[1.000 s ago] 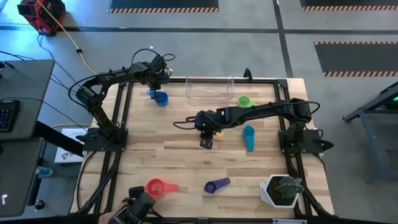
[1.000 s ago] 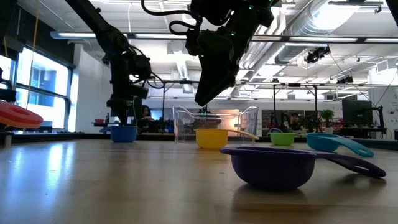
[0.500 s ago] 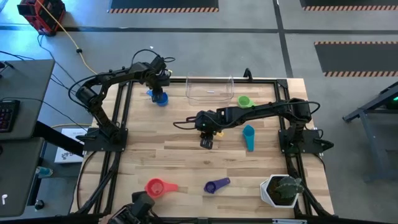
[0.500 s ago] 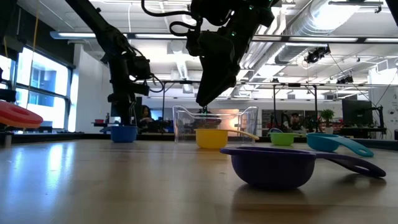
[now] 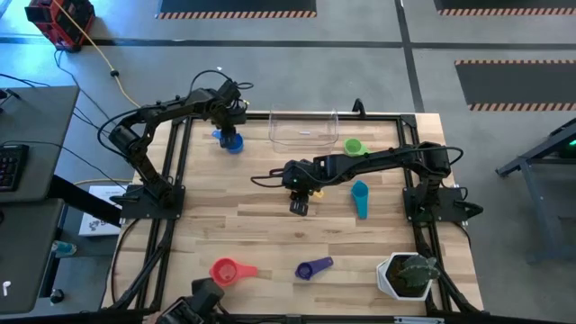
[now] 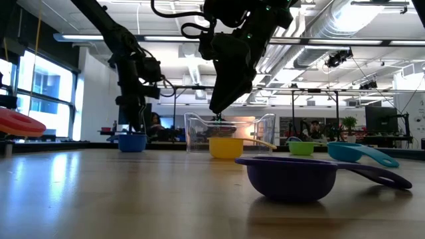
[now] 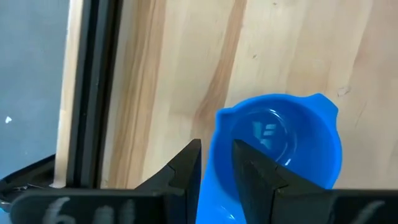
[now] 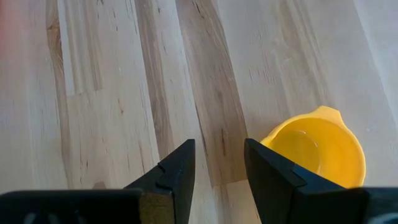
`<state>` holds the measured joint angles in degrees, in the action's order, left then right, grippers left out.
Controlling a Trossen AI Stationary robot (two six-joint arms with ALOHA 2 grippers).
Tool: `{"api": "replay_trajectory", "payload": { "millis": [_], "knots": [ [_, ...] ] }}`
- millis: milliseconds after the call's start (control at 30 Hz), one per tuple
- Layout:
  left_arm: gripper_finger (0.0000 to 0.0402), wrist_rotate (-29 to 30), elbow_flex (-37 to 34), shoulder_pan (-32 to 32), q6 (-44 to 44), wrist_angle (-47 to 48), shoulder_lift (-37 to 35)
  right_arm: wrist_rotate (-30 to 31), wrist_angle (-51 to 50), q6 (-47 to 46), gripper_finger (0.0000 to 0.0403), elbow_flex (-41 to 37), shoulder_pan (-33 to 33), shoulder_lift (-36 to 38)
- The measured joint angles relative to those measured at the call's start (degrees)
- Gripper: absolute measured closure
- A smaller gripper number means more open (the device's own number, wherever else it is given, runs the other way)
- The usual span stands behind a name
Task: Nest measuring cups in basket
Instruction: Stack the blue measuring cup into the red measuring cup
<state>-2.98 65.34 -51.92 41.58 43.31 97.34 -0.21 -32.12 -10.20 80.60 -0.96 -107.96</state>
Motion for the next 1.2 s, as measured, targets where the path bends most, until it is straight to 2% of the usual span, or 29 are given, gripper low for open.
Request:
{"api": "replay_trajectory", "payload": {
  "millis": [100, 1200],
  "knots": [
    [0.0323, -1.6, 0.0, 0.0, 0.0, 0.9, 0.0, 0.0, 0.0, 0.0, 0.0273, 0.0, 0.0, 0.0],
    [0.0323, -0.8, 0.0, 0.3, -0.5, -0.7, 1.4, 0.0, 0.0, 0.0, 0.0273, 0.0, 0.0, 0.0]
  ]
}}
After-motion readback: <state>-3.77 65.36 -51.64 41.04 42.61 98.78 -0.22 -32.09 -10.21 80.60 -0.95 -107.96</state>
